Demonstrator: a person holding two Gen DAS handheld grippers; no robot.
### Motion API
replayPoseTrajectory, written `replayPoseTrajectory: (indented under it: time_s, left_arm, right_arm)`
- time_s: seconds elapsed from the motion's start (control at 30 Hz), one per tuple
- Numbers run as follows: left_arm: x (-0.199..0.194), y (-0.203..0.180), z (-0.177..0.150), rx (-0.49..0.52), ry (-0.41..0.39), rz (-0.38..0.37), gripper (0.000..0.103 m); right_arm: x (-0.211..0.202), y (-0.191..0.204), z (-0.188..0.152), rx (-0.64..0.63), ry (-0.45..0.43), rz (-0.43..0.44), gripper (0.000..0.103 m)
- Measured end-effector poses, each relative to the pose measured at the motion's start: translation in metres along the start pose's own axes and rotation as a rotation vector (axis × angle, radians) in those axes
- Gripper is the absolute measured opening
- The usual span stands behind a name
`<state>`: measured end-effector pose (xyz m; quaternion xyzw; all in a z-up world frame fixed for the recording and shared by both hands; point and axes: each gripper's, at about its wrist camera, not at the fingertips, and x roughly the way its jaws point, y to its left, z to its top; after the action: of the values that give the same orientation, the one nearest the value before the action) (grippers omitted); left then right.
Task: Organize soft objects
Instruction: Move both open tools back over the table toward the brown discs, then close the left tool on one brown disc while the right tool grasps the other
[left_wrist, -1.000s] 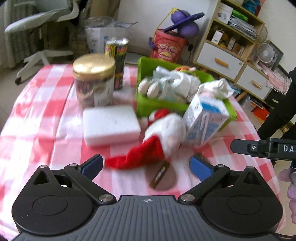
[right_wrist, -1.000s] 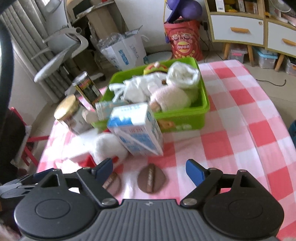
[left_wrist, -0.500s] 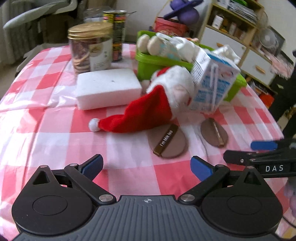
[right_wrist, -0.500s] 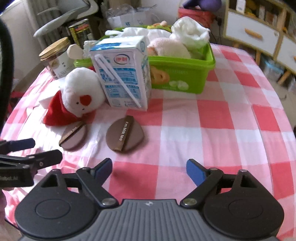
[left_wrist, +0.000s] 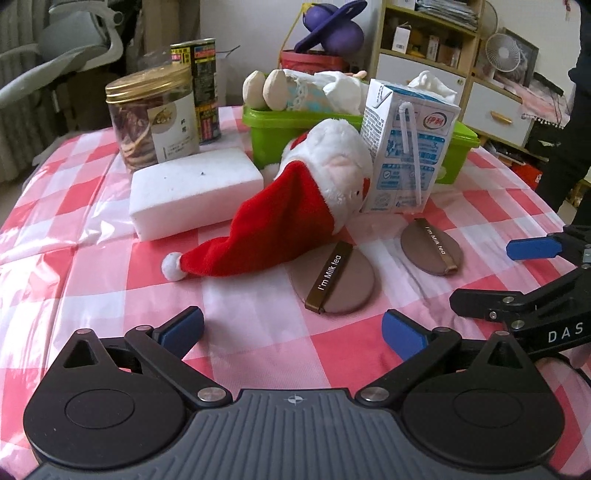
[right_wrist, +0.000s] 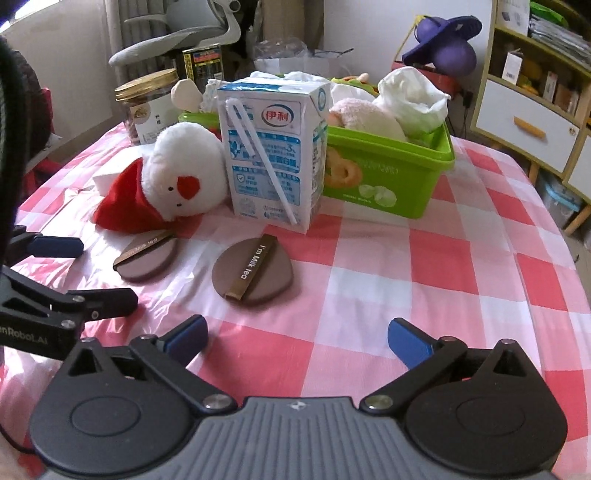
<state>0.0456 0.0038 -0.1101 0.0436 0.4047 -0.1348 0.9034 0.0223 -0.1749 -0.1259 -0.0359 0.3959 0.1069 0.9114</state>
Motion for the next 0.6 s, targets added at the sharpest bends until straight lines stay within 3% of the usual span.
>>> replayPoseTrajectory:
  time_s: [0.23, 0.43, 0.6]
  left_arm:
    - [0.0013, -0.0009, 0.0016, 0.014, -0.009, -0.027, 0.095]
    - [0.0017, -0.0022, 0.0068, 0.017, -0.021, -0.054, 0.084]
    - [0.0018, -0.0040, 0.0098, 0.020, -0.025, -0.078, 0.071]
  right_arm:
    - [0.0017, 0.0027, -0.0013, -0.019, -0.041, 0.007, 0.084]
    - [0.0060, 0.0055, 0.0030, -0.037, -0.064, 0.006, 0.082]
    - [0.0080, 0.0093, 0.0081, -0.051, -0.078, 0.026, 0.069]
